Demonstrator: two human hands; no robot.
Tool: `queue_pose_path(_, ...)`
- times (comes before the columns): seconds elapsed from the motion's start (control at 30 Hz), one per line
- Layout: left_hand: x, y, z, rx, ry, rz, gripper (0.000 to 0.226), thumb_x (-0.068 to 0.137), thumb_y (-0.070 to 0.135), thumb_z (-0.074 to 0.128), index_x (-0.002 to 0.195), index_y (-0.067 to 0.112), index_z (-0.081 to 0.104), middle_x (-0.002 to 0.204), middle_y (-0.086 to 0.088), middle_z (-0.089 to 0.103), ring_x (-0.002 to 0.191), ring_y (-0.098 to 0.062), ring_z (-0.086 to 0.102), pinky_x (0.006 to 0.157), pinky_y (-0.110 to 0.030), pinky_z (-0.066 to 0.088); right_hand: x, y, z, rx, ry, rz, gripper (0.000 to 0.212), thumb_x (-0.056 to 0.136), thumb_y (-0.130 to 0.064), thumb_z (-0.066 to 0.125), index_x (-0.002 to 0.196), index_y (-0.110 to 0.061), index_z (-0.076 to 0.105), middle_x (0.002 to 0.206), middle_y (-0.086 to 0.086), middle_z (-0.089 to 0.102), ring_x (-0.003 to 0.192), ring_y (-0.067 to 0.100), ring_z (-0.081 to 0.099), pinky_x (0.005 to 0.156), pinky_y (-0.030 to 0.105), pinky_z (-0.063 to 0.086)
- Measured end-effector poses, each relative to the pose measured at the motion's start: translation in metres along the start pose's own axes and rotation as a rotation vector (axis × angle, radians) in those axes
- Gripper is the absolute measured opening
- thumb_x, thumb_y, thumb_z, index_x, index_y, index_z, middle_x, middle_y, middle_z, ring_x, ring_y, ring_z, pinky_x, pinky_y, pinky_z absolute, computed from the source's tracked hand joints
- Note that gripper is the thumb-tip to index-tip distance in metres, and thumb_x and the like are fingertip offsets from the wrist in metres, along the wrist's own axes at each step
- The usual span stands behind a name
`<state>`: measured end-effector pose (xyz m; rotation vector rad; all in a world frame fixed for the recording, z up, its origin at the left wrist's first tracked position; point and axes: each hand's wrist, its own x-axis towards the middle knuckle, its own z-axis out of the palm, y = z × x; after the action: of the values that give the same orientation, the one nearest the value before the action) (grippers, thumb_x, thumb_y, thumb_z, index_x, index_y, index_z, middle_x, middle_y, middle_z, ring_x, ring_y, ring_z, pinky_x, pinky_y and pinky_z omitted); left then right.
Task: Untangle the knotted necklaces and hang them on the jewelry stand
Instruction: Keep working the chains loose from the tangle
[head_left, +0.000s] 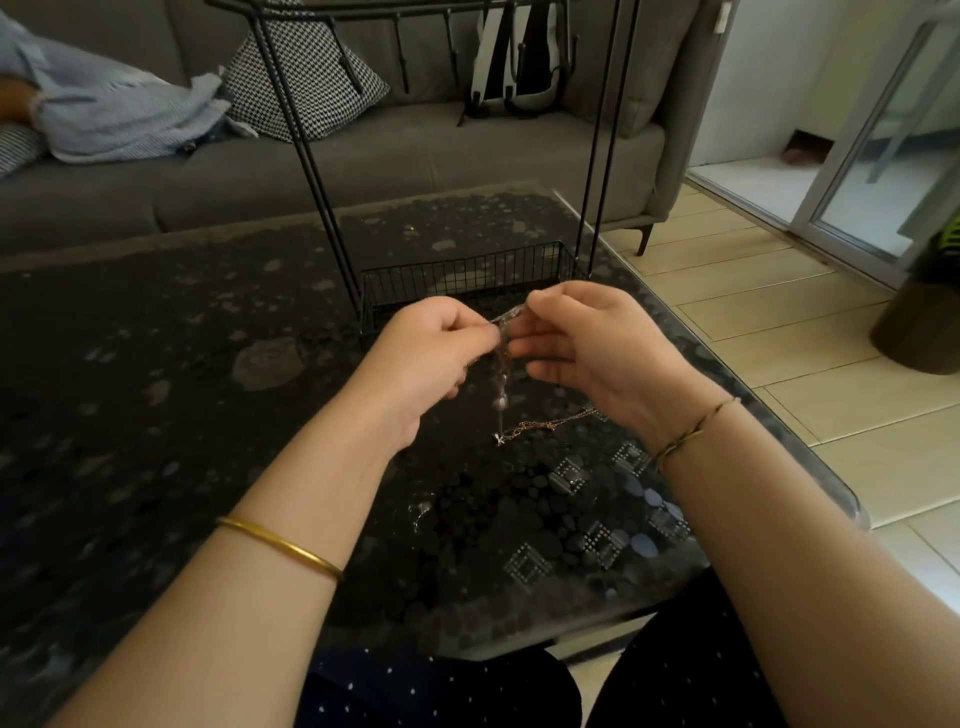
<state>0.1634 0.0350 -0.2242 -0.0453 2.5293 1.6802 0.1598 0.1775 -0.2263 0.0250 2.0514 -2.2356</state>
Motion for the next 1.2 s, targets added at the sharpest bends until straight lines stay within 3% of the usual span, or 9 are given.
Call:
queue_pose_path(0.13, -0.004, 0.006, 0.001, 0.105, 0.021, 0.027, 0.008, 0.089, 0.018, 0.058, 0.087, 0.014, 0.064, 0.065, 0.004, 0.051, 0.061, -0.011, 0.046, 0.058, -0.025, 0.037, -0.002, 0.004, 0.007, -0.033, 0.023, -0.010, 0.018, 0.098, -0.015, 0.042, 0.084, -0.011, 0.052, 0.076, 0.005, 0.061, 0.069, 0.014, 0.060, 0.062, 0.027, 0.048)
queue_pose_path(0.27, -0.011, 0.011, 0.004, 0.266, -0.014, 0.013, 0.017, 0.092, 0.025, 0.052, 0.079, 0.015, 0.059, 0.067, 0.001, 0.052, 0.062, -0.012, 0.048, 0.060, -0.028, 0.038, -0.011, 0.004, 0.007, -0.046, 0.034, -0.019, 0.016, 0.099, -0.017, 0.042, 0.086, -0.011, 0.051, 0.073, 0.002, 0.062, 0.070, 0.015, 0.064, 0.070, 0.031, 0.055)
queue_pose_path(0.4, -0.017, 0.017, 0.011, 0.261, 0.020, 0.026, 0.024, 0.097, 0.026, 0.048, 0.077, 0.016, 0.059, 0.065, 0.002, 0.056, 0.064, -0.012, 0.052, 0.059, -0.027, 0.038, -0.020, 0.004, 0.007, -0.005, 0.046, 0.017, 0.014, 0.100, -0.017, 0.040, 0.091, -0.010, 0.048, 0.069, 0.002, 0.060, 0.067, 0.018, 0.061, 0.074, 0.036, 0.056)
queue_pose_path(0.53, -0.018, 0.021, 0.018, 0.039, 0.154, 0.030, 0.017, 0.093, 0.023, 0.054, 0.082, 0.014, 0.062, 0.063, 0.002, 0.057, 0.066, -0.012, 0.055, 0.066, -0.029, 0.046, -0.030, 0.001, 0.009, 0.086, -0.049, 0.036, 0.016, 0.100, -0.019, 0.042, 0.096, -0.008, 0.053, 0.069, 0.004, 0.059, 0.062, 0.016, 0.056, 0.062, 0.030, 0.046)
queue_pose_path(0.63, -0.015, 0.018, 0.017, -0.202, 0.202, -0.011, 0.008, 0.091, 0.017, 0.057, 0.087, 0.014, 0.064, 0.055, 0.004, 0.054, 0.067, -0.013, 0.059, 0.073, -0.032, 0.053, -0.032, 0.006, 0.008, 0.056, -0.120, 0.040, 0.010, 0.094, -0.009, 0.051, 0.088, -0.006, 0.057, 0.072, 0.004, 0.056, 0.058, 0.010, 0.050, 0.061, 0.025, 0.045)
queue_pose_path(0.87, -0.009, 0.014, 0.005, -0.647, 0.123, -0.151, 0.017, 0.094, 0.008, 0.049, 0.083, 0.017, 0.058, 0.047, 0.008, 0.043, 0.051, -0.007, 0.049, 0.057, -0.023, 0.043, -0.025, 0.007, 0.004, 0.085, -0.132, 0.113, 0.013, 0.087, -0.002, 0.059, 0.076, -0.008, 0.057, 0.073, 0.007, 0.061, 0.067, 0.017, 0.062, 0.070, 0.031, 0.053)
queue_pose_path(0.93, -0.007, 0.011, 0.001, -0.604, 0.093, -0.144, 0.016, 0.094, 0.009, 0.048, 0.084, 0.017, 0.058, 0.044, 0.010, 0.041, 0.046, -0.005, 0.042, 0.051, -0.021, 0.036, -0.022, 0.008, 0.003, 0.057, -0.129, 0.129, 0.014, 0.087, -0.004, 0.061, 0.075, -0.012, 0.058, 0.077, 0.006, 0.065, 0.075, 0.018, 0.065, 0.078, 0.035, 0.053)
queue_pose_path(1.03, -0.006, 0.005, -0.001, -0.333, 0.113, -0.088, 0.012, 0.093, 0.011, 0.051, 0.088, 0.015, 0.061, 0.049, 0.009, 0.043, 0.045, -0.006, 0.037, 0.046, -0.021, 0.032, -0.019, 0.008, 0.000, -0.037, -0.063, 0.100, 0.012, 0.087, -0.009, 0.062, 0.077, -0.013, 0.060, 0.080, 0.004, 0.069, 0.080, 0.017, 0.068, 0.084, 0.037, 0.053)
queue_pose_path(1.2, -0.004, 0.003, 0.001, -0.013, 0.142, 0.013, 0.009, 0.091, 0.021, 0.057, 0.088, 0.015, 0.064, 0.068, 0.004, 0.051, 0.060, -0.009, 0.045, 0.055, -0.025, 0.035, -0.016, 0.006, -0.003, -0.006, -0.009, 0.064, 0.014, 0.090, -0.010, 0.058, 0.076, -0.012, 0.058, 0.082, 0.007, 0.067, 0.083, 0.021, 0.066, 0.084, 0.037, 0.053)
